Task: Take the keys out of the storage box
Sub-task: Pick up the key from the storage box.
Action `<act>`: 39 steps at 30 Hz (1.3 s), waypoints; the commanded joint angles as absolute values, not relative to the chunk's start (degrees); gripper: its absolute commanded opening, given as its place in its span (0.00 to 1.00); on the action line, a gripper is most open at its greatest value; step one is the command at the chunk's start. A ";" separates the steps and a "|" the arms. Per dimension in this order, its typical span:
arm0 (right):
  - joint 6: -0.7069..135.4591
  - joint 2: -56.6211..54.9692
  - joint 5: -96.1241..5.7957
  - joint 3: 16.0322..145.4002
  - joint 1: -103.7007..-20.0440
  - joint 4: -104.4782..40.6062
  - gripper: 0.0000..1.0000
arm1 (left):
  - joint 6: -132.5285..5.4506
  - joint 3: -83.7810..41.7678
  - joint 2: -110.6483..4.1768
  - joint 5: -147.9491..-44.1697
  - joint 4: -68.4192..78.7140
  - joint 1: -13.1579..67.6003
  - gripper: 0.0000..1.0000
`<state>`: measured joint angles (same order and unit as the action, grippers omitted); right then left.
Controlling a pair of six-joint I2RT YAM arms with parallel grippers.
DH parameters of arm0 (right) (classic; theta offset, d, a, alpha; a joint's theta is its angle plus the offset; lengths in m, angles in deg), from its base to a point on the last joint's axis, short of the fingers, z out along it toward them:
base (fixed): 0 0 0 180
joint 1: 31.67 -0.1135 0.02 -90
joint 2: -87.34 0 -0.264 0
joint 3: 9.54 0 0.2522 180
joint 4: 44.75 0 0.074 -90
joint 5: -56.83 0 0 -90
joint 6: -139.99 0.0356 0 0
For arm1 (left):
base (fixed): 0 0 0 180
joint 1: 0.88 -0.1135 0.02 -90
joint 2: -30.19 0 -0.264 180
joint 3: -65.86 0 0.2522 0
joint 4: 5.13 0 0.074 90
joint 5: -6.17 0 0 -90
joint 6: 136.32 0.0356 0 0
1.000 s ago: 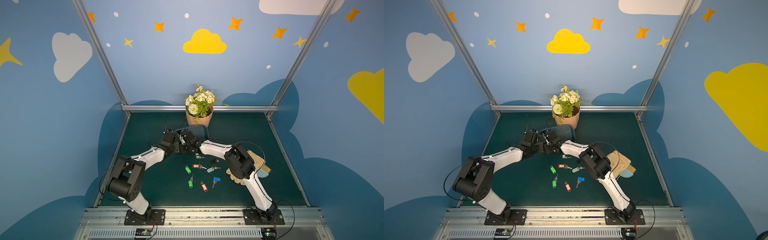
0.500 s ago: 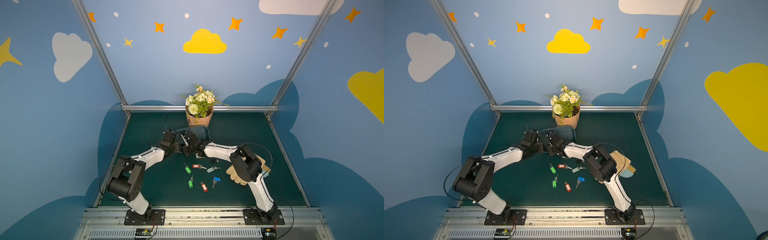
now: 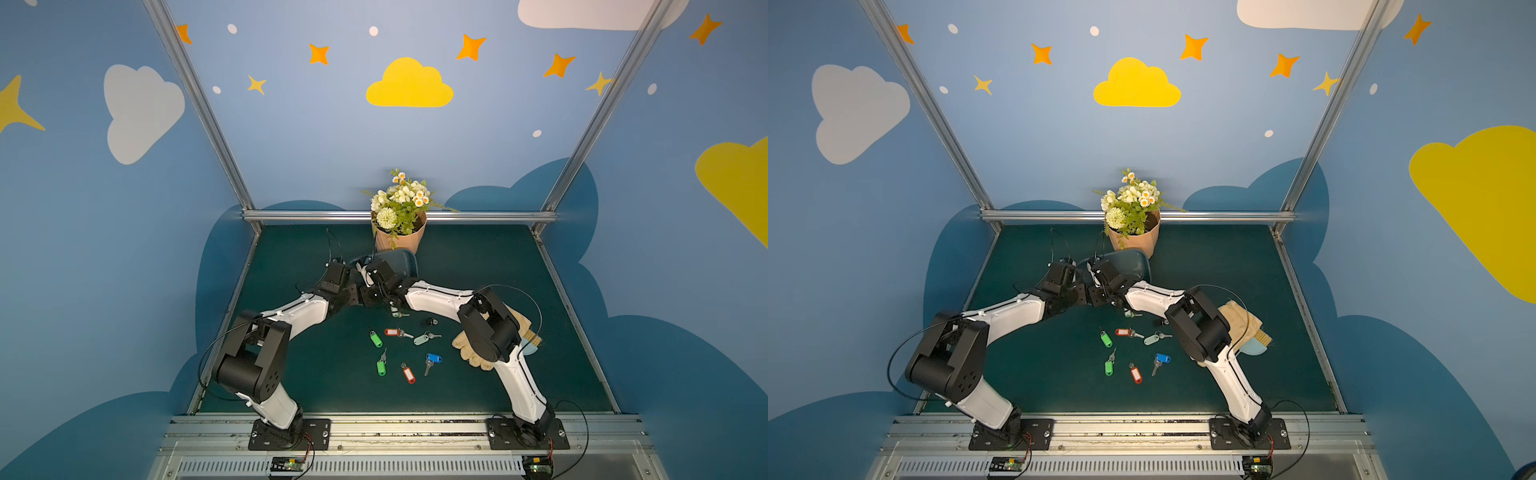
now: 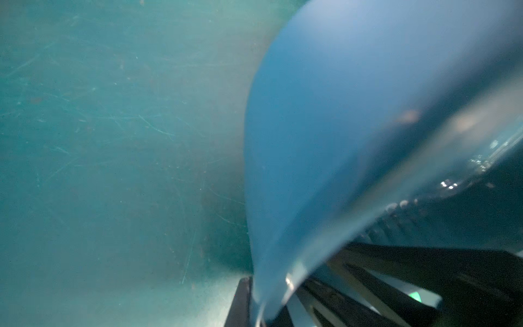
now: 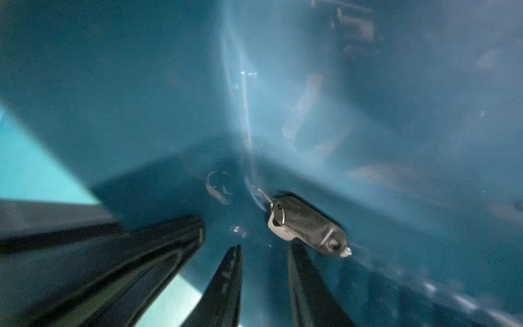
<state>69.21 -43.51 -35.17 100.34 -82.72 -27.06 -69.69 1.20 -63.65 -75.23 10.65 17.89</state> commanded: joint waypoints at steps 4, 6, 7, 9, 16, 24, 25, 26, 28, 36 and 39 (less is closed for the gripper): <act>73.37 -46.79 -35.69 102.09 -82.64 -28.62 0.34 | -68.64 1.56 -64.95 -76.71 11.64 18.18 0.03; 73.94 -46.61 -34.75 101.30 -82.65 -29.18 0.36 | -68.69 1.64 -64.91 -76.88 11.42 18.19 0.03; 73.94 -46.61 -34.54 100.90 -82.65 -29.68 0.36 | -68.64 1.61 -64.97 -77.02 11.27 18.15 0.03; 74.05 -47.01 -34.69 100.51 -82.65 -31.09 0.36 | -68.64 1.73 -64.99 -77.37 11.13 18.19 0.03; 74.97 -49.51 -35.36 102.50 -82.89 -33.35 0.24 | -68.67 1.38 -65.21 -78.38 10.91 18.26 0.03; 75.16 -47.84 -33.39 101.08 -83.09 -32.92 0.00 | -68.47 1.37 -65.23 -77.21 11.72 18.31 0.03; 75.02 -47.02 -33.26 100.41 -83.09 -33.16 0.00 | -68.54 1.29 -65.25 -76.96 11.86 18.33 0.03; 74.69 -46.02 -33.21 99.55 -83.13 -33.37 0.00 | -68.56 1.17 -65.34 -76.68 12.11 18.29 0.03; 73.97 -43.81 -33.16 97.79 -83.18 -33.82 0.00 | -68.72 1.03 -65.51 -76.24 12.54 18.20 0.03; 71.29 -35.72 -33.17 91.42 -83.13 -34.56 0.00 | -68.98 0.15 -65.82 -74.96 14.07 18.16 0.03; 71.02 -33.97 -33.30 89.16 -83.09 -35.28 0.00 | -69.10 -0.02 -66.03 -74.78 14.34 18.07 0.03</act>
